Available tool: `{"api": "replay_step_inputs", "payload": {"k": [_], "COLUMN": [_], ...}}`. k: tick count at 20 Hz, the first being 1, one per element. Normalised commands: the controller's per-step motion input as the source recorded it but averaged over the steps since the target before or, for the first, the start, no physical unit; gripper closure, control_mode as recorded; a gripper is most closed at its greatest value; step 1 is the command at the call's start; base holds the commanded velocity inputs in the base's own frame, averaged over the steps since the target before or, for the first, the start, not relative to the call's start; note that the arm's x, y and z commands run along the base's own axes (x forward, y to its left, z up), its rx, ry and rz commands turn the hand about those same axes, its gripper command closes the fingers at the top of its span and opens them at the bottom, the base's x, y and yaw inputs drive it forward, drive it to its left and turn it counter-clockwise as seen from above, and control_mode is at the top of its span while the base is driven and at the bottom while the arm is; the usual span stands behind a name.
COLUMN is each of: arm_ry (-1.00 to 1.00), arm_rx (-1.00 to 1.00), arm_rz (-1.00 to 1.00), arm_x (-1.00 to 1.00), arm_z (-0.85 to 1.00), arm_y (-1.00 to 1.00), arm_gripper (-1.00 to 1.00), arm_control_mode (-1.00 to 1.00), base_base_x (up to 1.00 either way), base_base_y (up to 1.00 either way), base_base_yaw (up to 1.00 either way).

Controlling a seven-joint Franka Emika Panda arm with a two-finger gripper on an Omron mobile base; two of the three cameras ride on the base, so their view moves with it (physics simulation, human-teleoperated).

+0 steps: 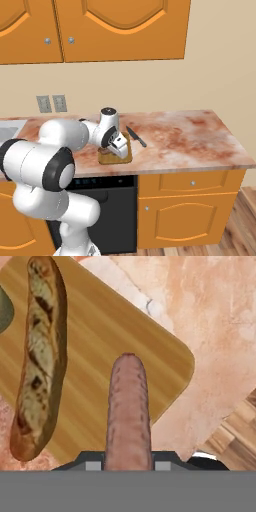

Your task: Retrieve the sausage and cheese from the fridge and place them on the cutting board on the counter.

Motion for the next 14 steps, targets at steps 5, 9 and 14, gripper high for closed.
{"api": "replay_step_inputs", "payload": {"k": [5, 9, 14], "arm_ry": [0.00, 0.00, 0.00], "arm_rx": [0.00, 0.00, 0.00], "arm_rz": [-0.02, -0.02, -0.02], "arm_x": [0.13, 0.03, 0.10], "arm_z": [-0.28, -0.24, -0.11], "arm_y": [0.00, -0.01, 0.00], "arm_gripper": [1.00, 1.00, 1.00], "arm_control_mode": [-1.00, -1.00, -1.00], "base_base_x": [0.00, 0.00, 0.00], "base_base_y": [0.00, 0.00, 0.00], "base_base_yaw": [0.00, 0.00, 0.00]}}
